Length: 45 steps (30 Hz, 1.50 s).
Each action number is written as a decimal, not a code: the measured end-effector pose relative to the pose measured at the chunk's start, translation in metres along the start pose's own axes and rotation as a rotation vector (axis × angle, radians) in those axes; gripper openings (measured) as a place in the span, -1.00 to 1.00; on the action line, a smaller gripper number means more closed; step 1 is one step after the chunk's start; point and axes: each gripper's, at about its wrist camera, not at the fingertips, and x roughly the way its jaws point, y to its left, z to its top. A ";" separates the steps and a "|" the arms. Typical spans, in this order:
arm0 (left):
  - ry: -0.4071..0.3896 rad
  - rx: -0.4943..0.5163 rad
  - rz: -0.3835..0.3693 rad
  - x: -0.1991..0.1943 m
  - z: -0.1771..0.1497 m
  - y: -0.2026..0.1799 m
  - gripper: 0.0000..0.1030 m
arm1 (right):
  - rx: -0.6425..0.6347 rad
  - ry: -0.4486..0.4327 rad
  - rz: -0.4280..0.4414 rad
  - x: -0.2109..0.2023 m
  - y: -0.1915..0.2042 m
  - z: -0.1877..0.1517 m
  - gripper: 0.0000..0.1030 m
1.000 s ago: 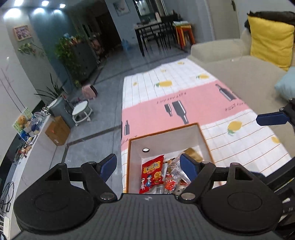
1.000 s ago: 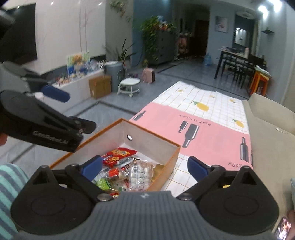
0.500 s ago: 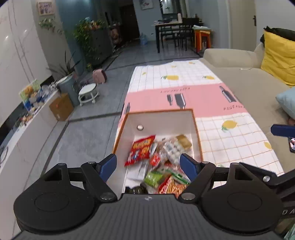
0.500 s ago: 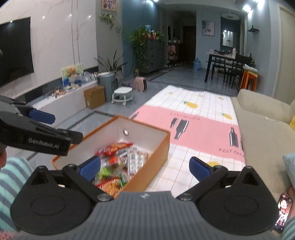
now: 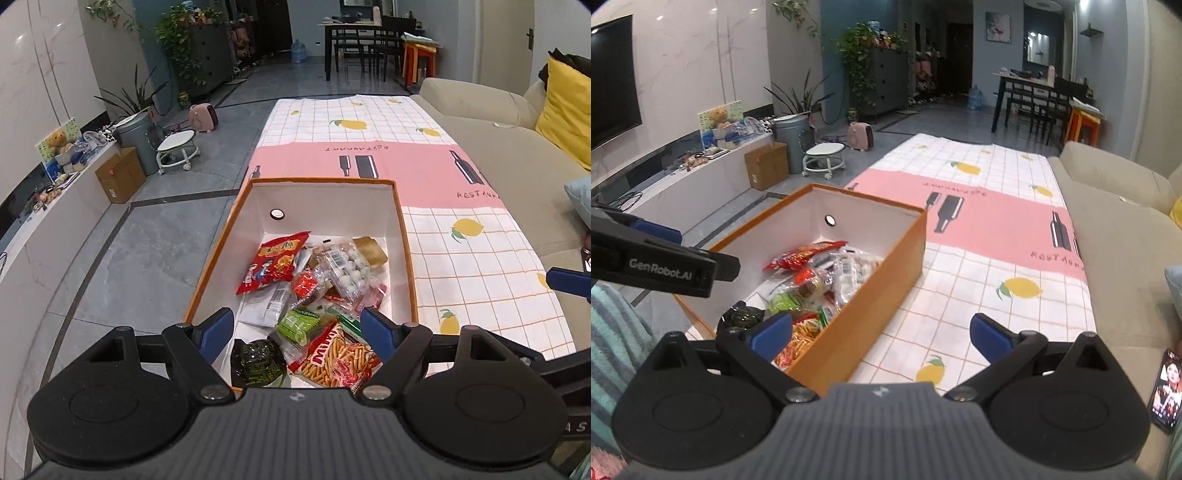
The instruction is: Organize snacks
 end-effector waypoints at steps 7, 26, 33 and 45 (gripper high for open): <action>0.011 0.011 -0.005 0.001 -0.001 -0.002 0.77 | -0.012 0.009 -0.012 0.003 0.001 -0.001 0.92; 0.015 0.009 -0.007 0.001 0.002 -0.001 0.77 | -0.035 0.009 -0.018 0.002 0.005 -0.001 0.92; 0.017 0.013 -0.006 0.002 0.001 -0.002 0.77 | -0.040 0.003 -0.015 0.002 0.005 -0.001 0.92; 0.023 0.018 0.000 0.003 0.001 -0.001 0.77 | -0.041 0.001 -0.017 0.002 0.006 -0.001 0.92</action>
